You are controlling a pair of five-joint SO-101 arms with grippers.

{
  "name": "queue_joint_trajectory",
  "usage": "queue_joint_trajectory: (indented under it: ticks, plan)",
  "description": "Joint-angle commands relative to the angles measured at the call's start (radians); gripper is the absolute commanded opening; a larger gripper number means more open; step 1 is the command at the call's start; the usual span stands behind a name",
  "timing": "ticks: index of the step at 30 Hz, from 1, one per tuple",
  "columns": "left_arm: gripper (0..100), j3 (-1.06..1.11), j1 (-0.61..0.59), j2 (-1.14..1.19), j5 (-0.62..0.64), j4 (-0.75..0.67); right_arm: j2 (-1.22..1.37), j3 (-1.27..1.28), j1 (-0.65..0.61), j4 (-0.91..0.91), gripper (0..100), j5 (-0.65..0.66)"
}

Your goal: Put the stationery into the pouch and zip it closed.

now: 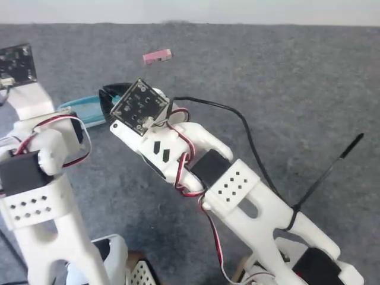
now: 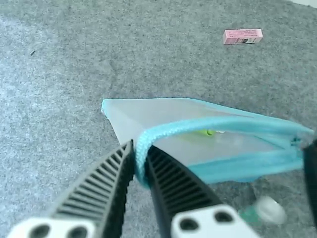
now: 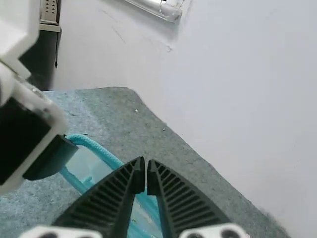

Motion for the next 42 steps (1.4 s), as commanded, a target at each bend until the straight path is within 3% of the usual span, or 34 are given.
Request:
queue_joint_trajectory:
  ticks: [1, 5, 9, 12, 16, 22, 30, 36, 42]
  plan:
    - [1, -0.044, -0.008, -0.008, 0.014, -0.009, -0.027, -0.043, 0.033, 0.073, 0.9, -0.003]
    - [1, -0.024, -0.006, -0.008, -0.003, -0.017, -0.128, -0.04, 0.035, 0.38, 2.9, 0.106]
    - [1, -0.028, -0.005, -0.008, -0.003, -0.015, -0.202, -0.028, 0.002, 0.73, 13.8, 0.121]
    - [1, -0.028, -0.005, -0.008, -0.005, -0.012, -0.226, 0.046, 0.035, 0.84, 18.2, 0.127]
    - [1, -0.025, -0.005, -0.008, -0.005, -0.009, -0.228, 0.186, 0.116, 0.803, 18.7, 0.132]
    - [1, -0.022, -0.008, -0.008, -0.006, -0.009, -0.183, 0.39, 0.125, 0.792, 26.8, 0.387]
    - [1, -0.022, -0.008, -0.008, -0.006, -0.009, -0.105, 0.477, 0.234, 0.697, 26.4, 0.5]
    - [1, -0.019, -0.009, -0.008, -0.006, -0.006, 0.051, 0.477, 0.248, 0.507, 26.3, 0.517]
    - [1, 0.005, -0.009, -0.008, -0.008, -0.008, 0.091, 0.446, 0.205, 0.519, 26.8, 0.517]
